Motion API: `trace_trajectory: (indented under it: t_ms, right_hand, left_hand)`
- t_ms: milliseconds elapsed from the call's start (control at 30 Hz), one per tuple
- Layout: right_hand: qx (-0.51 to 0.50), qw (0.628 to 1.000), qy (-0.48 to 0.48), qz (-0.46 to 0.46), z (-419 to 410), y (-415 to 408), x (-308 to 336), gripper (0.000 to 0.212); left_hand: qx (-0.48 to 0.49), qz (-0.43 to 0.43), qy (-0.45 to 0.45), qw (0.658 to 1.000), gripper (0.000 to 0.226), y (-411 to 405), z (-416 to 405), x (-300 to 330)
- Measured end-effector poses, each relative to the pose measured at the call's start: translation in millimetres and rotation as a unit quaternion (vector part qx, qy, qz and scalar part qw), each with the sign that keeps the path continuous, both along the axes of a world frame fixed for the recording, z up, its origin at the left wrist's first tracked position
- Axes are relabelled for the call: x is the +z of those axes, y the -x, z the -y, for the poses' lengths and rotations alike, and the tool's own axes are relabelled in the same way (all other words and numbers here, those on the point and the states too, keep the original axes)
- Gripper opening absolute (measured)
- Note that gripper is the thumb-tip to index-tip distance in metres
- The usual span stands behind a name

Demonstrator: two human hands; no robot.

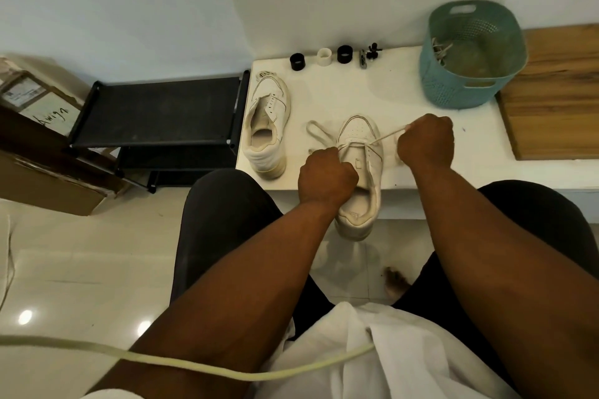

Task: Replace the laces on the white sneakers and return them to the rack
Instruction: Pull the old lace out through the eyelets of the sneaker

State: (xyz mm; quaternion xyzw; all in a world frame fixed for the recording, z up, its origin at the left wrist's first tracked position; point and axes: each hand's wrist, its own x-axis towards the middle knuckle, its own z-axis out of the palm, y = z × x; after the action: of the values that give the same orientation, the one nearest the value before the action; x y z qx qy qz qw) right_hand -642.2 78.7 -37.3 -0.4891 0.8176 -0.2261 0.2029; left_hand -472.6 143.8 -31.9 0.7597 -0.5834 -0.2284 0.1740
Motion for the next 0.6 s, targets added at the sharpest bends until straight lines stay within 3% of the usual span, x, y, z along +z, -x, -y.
trace_trajectory:
  t_ms: [100,233,300,367,467,533,600]
  right_hand:
    - [0.127,0.991,-0.003,0.040,-6,-12,-4,0.039]
    - [0.181,0.983,0.006,-0.004,-11,-24,-9,0.011]
    - [0.170,0.985,0.015,0.000,-12,-26,-7,0.004]
    - [0.131,0.991,0.034,0.021,-10,-24,-5,0.014]
    - [-0.001,0.998,0.058,0.018,-5,-7,1,0.011]
    - [-0.066,0.997,0.030,0.023,0,5,4,0.017]
    - [-0.047,0.998,-0.004,0.037,1,6,3,0.028]
  left_hand:
    - [0.004,0.001,0.011,1.000,0.025,1,0,-1]
    - [-0.015,0.035,0.041,0.998,0.033,4,0,-3]
    - [-0.020,0.039,0.046,0.998,0.035,4,1,-4]
    - [-0.022,0.042,0.052,0.997,0.032,5,1,-4]
    - [-0.021,0.038,0.045,0.998,0.029,5,2,-4]
    - [-0.016,0.033,0.036,0.999,0.031,5,2,-3]
    - [-0.008,0.026,0.033,0.999,0.035,5,2,-2]
